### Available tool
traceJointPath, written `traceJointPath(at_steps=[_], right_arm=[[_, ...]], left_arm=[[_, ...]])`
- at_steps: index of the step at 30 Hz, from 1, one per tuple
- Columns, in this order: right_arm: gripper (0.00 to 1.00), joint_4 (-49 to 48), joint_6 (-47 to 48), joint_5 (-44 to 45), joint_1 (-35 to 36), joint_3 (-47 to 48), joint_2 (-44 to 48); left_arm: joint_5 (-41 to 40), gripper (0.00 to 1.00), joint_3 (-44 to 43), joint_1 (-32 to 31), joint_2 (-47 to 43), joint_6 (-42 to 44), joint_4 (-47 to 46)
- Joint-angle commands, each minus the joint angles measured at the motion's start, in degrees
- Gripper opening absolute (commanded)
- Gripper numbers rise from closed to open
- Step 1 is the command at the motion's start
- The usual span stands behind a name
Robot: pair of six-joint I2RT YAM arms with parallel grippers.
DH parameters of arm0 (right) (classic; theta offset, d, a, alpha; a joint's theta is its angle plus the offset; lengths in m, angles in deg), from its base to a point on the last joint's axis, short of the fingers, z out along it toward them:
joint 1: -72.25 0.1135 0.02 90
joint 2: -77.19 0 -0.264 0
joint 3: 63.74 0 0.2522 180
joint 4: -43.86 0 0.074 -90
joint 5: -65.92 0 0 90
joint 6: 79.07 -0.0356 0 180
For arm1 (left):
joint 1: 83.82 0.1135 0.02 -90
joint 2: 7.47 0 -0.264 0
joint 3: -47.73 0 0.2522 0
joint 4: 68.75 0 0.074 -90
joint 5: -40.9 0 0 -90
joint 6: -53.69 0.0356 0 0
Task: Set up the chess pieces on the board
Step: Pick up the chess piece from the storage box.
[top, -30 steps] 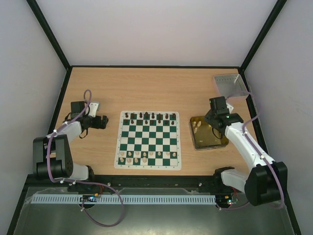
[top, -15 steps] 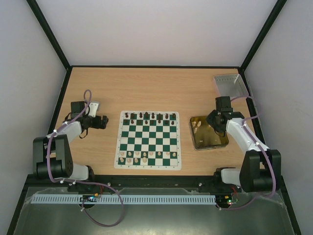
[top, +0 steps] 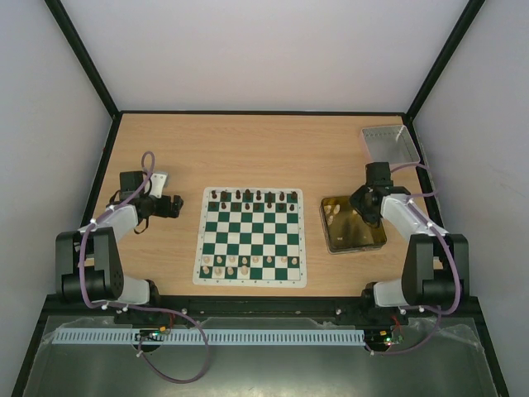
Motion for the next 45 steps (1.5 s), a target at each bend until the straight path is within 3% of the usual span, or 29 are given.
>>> traceJointPath(at_steps=[1, 19, 23, 33, 39, 45], right_arm=[[0.36, -1.68, -0.78, 0.11, -1.55, 0.95, -1.29], [0.28, -3.92, -0.50, -2.04, -2.42, 1.50, -4.58], [0.20, -4.14, -0.41, -1.76, -2.42, 1.09, -4.86], [0.09, -2.98, 0.12, -0.62, -2.23, 0.38, -2.57], [0.10, 2.04, 0.43, 2.24, 2.47, 2.05, 3.79], [0.10, 8.89, 0.77, 5.10, 12.15, 4.87, 8.08]], left_arm=[[0.15, 0.99, -0.22, -0.38, 0.70, 0.55, -0.08], [-0.27, 0.99, -0.46, -0.90, 1.50, 0.55, 0.08], [-0.29, 0.99, -0.44, -0.91, 1.39, 0.52, 0.10], [-0.38, 1.00, -0.51, -1.08, 1.39, 0.55, 0.11], [-0.38, 1.00, -0.58, -1.13, 1.66, 0.55, 0.14], [-0.60, 1.00, -0.62, -1.17, 1.89, 0.42, 0.14]])
